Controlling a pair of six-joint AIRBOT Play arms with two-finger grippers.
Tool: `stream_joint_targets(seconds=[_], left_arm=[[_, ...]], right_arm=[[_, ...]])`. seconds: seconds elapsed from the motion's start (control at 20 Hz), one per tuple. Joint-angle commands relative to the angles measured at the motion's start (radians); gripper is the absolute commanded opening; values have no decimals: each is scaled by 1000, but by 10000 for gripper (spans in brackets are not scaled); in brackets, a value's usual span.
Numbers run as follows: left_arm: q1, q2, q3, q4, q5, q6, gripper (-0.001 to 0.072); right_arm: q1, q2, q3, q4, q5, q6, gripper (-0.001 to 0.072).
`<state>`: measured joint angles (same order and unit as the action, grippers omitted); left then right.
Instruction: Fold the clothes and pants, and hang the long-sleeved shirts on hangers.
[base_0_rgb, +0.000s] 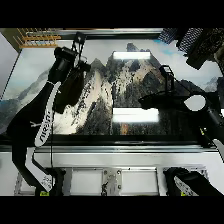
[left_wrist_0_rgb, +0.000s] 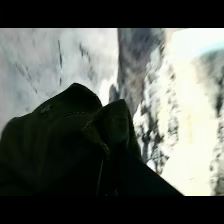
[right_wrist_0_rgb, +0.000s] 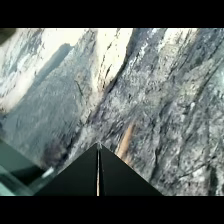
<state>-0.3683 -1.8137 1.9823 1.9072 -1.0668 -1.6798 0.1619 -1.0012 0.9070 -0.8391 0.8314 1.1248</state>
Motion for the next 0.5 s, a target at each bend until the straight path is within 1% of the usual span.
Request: stream_joint_targets(seconds=[0.0,0.1,0.15,0.2,0.3,0.45], left_arm=[[-122,134,110,0,64,0,21],[-189,248,66,0,160,0,20],[-216,303,20,0,187,0,21],[-240,348,-22,0,183,0,21],[-277,417,-126,-4,133,-4,21],[-290,454,-327,-105,78,-4,21]], right_arm=[[-100,31,44,6,-94,-7,18],[-225,66,92,6,-127,-6,17],[-286,86,108,6,-126,-7,17],[-343,106,113,6,-124,-6,17],[-436,135,113,5,-93,-7,17],[-502,122,108,5,33,-7,19]])
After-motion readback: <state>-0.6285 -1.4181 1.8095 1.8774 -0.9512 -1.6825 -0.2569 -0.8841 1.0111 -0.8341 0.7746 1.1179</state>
